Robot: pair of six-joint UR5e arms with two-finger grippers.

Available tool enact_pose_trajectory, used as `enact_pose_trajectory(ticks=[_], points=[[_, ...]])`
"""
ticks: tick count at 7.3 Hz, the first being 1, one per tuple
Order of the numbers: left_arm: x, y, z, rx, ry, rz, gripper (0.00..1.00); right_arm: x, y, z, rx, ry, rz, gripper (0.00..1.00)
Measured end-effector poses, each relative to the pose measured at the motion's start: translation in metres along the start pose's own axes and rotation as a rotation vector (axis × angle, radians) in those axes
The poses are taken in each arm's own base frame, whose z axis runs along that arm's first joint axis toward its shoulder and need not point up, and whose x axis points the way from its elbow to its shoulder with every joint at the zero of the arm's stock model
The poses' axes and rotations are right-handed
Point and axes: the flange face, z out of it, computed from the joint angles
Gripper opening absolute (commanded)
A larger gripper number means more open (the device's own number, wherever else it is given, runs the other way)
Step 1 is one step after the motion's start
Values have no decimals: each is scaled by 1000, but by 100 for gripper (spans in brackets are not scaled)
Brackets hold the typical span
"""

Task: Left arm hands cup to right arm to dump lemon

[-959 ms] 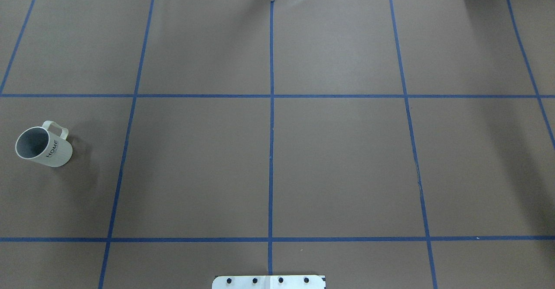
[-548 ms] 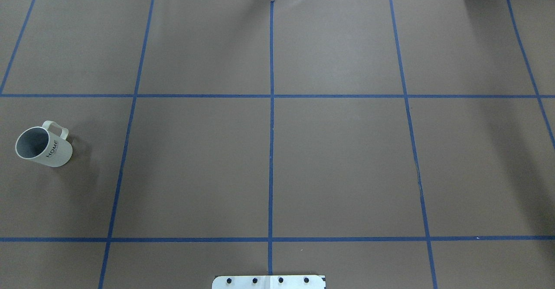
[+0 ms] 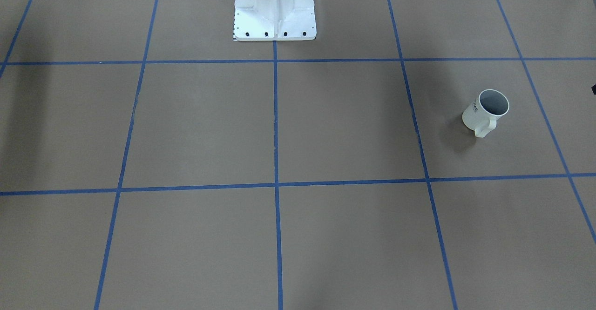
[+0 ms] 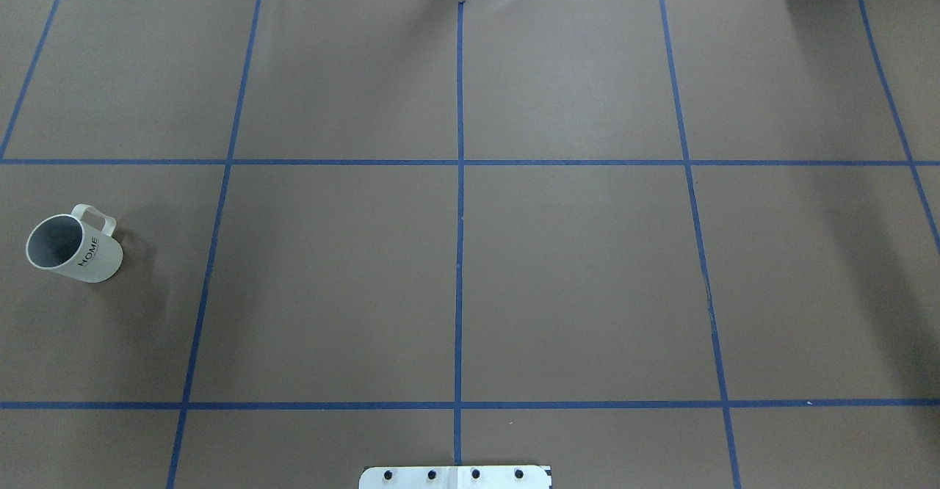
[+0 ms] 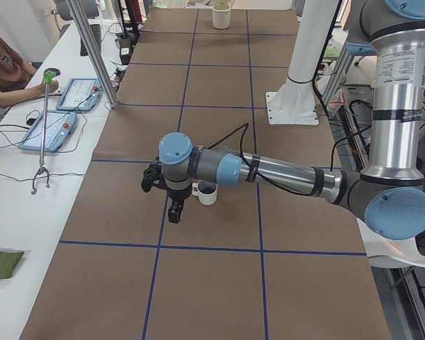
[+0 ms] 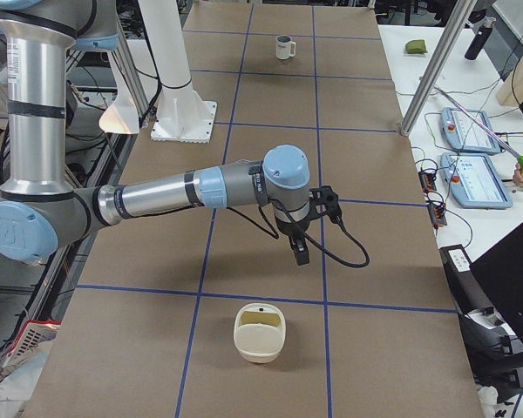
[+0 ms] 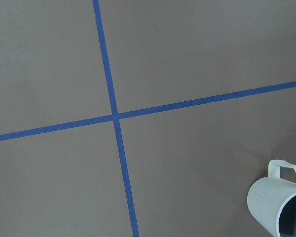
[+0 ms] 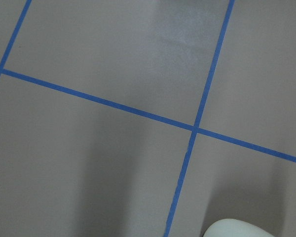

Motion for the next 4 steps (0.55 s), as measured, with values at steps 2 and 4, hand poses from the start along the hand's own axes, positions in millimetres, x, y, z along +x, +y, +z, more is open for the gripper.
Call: enact_pose_trajectory(ticks=[2,4], points=[[-1,0,1,-2,1,-1,100,2,3,4,-8,-2,7,100],[-3,1,3,-6,1,-5,100,5,7,12,-26,-6,14,100]])
